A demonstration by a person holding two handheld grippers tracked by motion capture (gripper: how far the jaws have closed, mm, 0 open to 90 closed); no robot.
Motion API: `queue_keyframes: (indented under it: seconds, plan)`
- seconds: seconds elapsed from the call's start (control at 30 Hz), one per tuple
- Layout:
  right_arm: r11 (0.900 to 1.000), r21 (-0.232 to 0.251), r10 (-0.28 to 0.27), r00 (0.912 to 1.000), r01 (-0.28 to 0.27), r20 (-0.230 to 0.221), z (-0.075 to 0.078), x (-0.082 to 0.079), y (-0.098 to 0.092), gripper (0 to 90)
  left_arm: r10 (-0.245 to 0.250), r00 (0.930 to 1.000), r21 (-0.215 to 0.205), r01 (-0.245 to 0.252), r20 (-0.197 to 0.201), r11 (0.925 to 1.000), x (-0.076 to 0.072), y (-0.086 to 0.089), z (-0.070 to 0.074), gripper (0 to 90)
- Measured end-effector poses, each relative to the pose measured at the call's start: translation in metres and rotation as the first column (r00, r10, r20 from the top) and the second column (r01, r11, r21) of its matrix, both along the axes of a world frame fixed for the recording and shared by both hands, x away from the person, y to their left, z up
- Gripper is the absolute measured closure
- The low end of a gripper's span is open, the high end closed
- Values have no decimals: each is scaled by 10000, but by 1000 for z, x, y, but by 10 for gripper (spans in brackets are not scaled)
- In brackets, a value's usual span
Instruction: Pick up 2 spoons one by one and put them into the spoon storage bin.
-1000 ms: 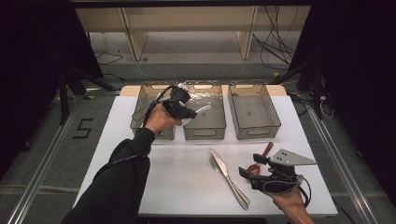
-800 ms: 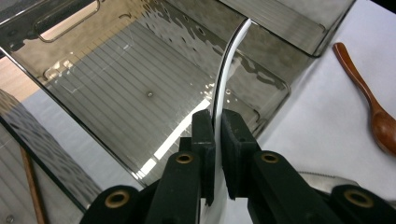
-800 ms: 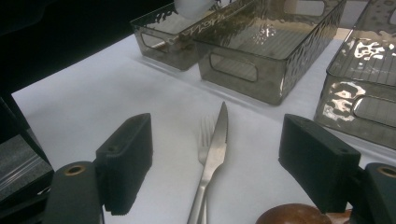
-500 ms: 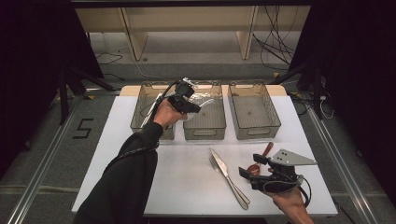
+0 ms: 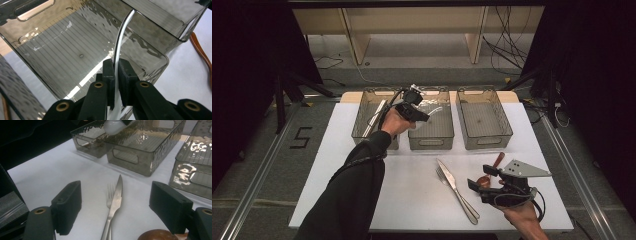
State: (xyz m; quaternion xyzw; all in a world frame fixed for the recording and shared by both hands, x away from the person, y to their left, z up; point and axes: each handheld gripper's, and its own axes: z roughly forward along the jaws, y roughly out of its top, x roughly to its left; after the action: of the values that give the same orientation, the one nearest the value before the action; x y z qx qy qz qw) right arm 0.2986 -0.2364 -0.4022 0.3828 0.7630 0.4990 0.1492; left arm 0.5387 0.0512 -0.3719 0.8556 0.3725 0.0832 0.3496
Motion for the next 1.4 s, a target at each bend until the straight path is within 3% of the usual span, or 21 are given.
queue_keyframes:
  seconds: [0.4, 0.53, 0.83, 0.93, 1.03, 1.4]
  plan:
    - [10000, 11, 25, 10000, -25, -3, 0, 0, 0, 267, 176, 9997, -30, -177, -143, 9998, 3, -5, -10, 832]
    - [10000, 25, 16, 10000, -16, 16, 0, 0, 0, 267, 432, 9989, -168, -435, -184, 9989, 5, -4, -14, 817]
    - [10000, 0, 4, 10000, -4, -20, 0, 0, 0, 267, 283, 9976, -311, -303, -625, 9991, -2, 3, -8, 574]
    - [10000, -17, -1, 10000, 1, -4, 0, 0, -1, 267, 251, 9985, -305, -266, -495, 9992, -9, 8, -1, 450]
    - [10000, -22, -57, 10000, 57, 16, 0, 1, -2, 267, 203, 9991, -621, -226, -377, 9978, -19, 15, 5, 374]
    - [9971, -435, -635, 9978, 628, -167, 1, 13, -12, 267, -86, 9999, -1166, 95, 89, 9931, -72, 58, 18, 253]
